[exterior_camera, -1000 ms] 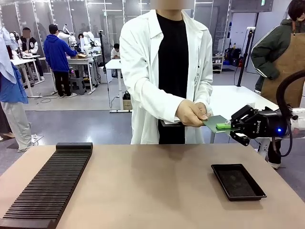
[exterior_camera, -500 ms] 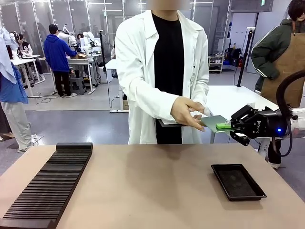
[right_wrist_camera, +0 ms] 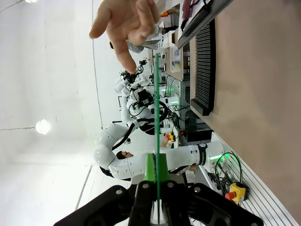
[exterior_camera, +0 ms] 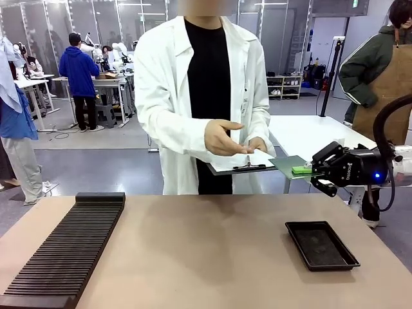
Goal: Inspect the PCB.
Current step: Place the Blank PCB in the ESD tray.
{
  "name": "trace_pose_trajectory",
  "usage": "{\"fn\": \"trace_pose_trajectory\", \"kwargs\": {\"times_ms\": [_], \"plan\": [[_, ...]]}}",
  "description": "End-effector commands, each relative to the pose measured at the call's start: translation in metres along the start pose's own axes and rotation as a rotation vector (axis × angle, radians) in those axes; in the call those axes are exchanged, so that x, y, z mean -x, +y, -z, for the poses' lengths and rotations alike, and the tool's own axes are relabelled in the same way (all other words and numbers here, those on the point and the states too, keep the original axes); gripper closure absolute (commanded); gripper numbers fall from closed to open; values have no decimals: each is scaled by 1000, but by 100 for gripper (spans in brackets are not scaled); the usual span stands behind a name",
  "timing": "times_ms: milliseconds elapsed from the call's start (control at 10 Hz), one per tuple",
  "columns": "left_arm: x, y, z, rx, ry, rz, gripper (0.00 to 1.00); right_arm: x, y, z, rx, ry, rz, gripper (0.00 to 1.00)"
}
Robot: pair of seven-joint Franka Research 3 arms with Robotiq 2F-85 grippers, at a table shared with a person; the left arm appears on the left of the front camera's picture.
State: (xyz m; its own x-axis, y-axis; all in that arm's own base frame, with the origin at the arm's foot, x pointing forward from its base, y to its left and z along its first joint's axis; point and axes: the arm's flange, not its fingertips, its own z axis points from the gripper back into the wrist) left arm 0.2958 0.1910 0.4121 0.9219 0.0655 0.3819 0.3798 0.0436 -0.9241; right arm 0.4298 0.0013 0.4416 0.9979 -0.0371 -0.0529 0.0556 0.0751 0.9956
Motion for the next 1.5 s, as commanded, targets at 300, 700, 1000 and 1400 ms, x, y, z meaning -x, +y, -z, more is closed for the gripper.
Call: {"fn": "trace_pose_trajectory", "kwargs": {"times_ms": [300,700,1000,1400], "plan": [[-1,-6,1,-3,3,-15,0,0,4,1,-13,-3,-4,100],[-1,-6,1,-3,3,-15,0,0,4,1,-13,-3,-4,100],[-1,-6,1,-3,3,-15,0,0,4,1,-13,-3,-4,100],[-1,-6,1,-3,3,-15,0,15,11,-9,294,-50,-257,97]]}}
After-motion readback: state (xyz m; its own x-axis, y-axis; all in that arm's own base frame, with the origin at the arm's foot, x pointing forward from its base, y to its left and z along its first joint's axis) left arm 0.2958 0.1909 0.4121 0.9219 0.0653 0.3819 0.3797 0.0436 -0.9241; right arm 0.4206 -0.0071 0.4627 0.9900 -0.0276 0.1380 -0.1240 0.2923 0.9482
